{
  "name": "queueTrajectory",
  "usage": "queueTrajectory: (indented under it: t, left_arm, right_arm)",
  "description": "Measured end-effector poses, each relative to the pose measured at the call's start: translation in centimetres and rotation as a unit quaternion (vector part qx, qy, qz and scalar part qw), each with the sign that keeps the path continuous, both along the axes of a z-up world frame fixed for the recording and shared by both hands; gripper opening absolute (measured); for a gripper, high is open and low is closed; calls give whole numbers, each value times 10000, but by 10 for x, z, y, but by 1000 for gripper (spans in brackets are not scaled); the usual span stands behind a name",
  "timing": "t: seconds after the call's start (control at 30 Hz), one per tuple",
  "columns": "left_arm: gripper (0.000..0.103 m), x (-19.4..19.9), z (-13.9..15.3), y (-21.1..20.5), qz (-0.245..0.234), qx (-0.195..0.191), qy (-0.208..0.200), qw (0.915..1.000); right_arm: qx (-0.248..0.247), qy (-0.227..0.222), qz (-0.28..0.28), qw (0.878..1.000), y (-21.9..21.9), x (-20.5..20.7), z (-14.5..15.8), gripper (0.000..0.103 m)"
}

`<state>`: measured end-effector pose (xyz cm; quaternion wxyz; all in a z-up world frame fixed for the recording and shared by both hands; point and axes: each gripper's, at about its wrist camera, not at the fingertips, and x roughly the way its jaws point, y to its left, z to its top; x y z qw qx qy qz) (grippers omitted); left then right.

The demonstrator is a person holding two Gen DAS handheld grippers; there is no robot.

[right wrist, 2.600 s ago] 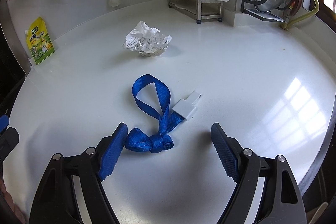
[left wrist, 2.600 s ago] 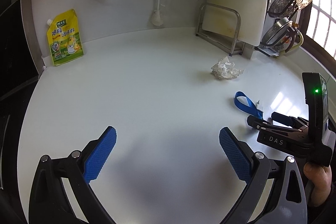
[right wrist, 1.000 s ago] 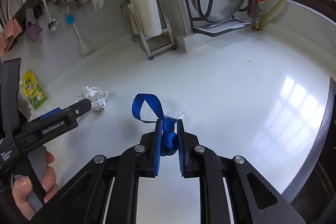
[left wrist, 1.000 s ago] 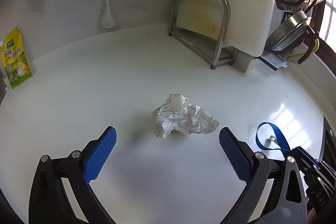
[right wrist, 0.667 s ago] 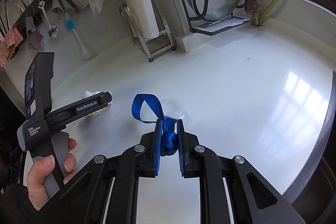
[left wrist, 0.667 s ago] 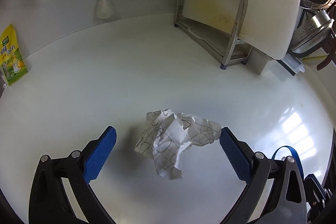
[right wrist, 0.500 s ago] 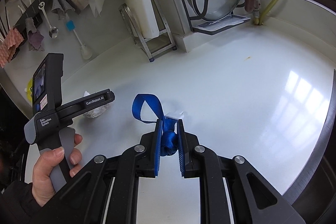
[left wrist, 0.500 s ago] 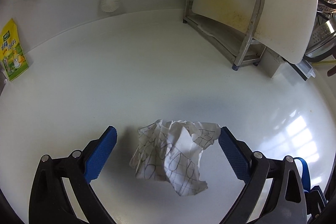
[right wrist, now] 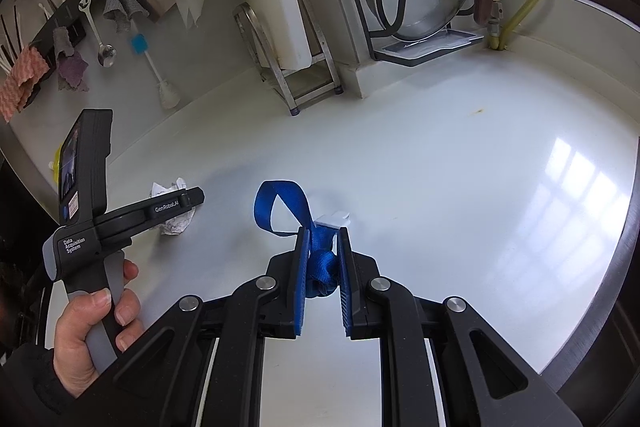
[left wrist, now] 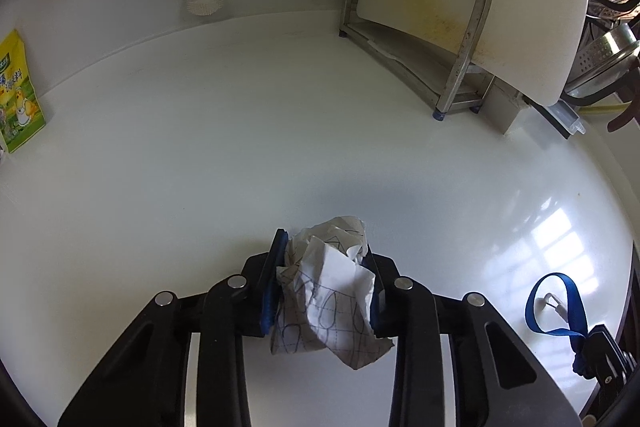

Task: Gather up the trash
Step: 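Grasp the crumpled white paper with the left tool while the right tool holds the lanyard, then carry the paper and lanyard with both tools over the grey basket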

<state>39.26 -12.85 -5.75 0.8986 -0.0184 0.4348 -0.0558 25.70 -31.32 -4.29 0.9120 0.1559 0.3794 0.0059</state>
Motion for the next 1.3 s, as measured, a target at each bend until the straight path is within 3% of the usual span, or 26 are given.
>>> queueTrajectory:
  t: [0.67, 0.97, 1.3]
  left_arm:
    - [32, -111, 41, 59, -342, 190, -555, 9977]
    - [31, -163, 60, 82, -450, 141, -763, 9960]
    - [31, -238, 61, 97, -576, 150, -845, 9946]
  right_arm:
    - [-116, -267, 212, 9994, 25, -24, 13, 14]
    - [-198, -358, 215, 9989, 46, -66, 24, 14]
    - [-295, -545, 189, 9979, 77, -151, 46, 13]
